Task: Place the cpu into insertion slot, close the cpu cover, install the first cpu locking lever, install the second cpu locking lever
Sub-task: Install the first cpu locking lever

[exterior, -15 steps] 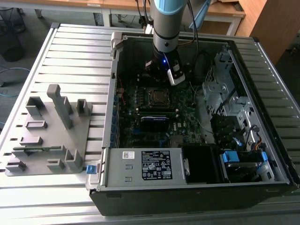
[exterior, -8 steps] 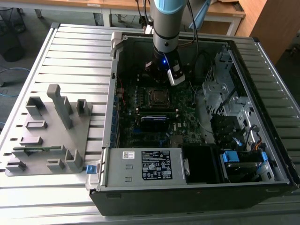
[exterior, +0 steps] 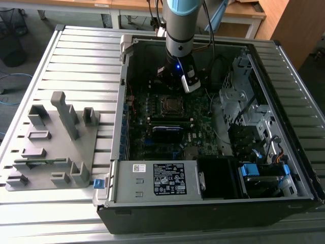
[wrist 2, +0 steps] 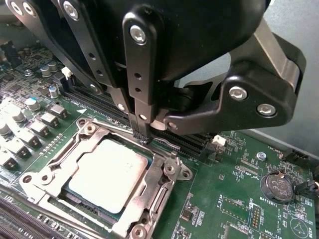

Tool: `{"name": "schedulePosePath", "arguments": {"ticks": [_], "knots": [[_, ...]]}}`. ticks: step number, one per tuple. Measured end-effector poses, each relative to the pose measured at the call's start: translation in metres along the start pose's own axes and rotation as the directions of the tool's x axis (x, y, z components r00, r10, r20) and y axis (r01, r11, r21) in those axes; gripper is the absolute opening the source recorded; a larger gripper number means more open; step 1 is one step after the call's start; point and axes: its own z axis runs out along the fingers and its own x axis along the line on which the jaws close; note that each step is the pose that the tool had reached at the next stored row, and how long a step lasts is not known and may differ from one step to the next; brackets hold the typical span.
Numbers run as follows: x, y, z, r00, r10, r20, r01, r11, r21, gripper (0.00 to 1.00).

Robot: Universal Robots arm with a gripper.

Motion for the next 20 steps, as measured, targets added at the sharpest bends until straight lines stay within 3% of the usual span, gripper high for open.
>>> {"name": "schedulePosePath", "arguments": {"ticks": [20], "knots": [[0.0016,0.0068,0.0014,0.9995,0.032,0.0070,-0.032,0.9995,0.0015,0.11]]}}
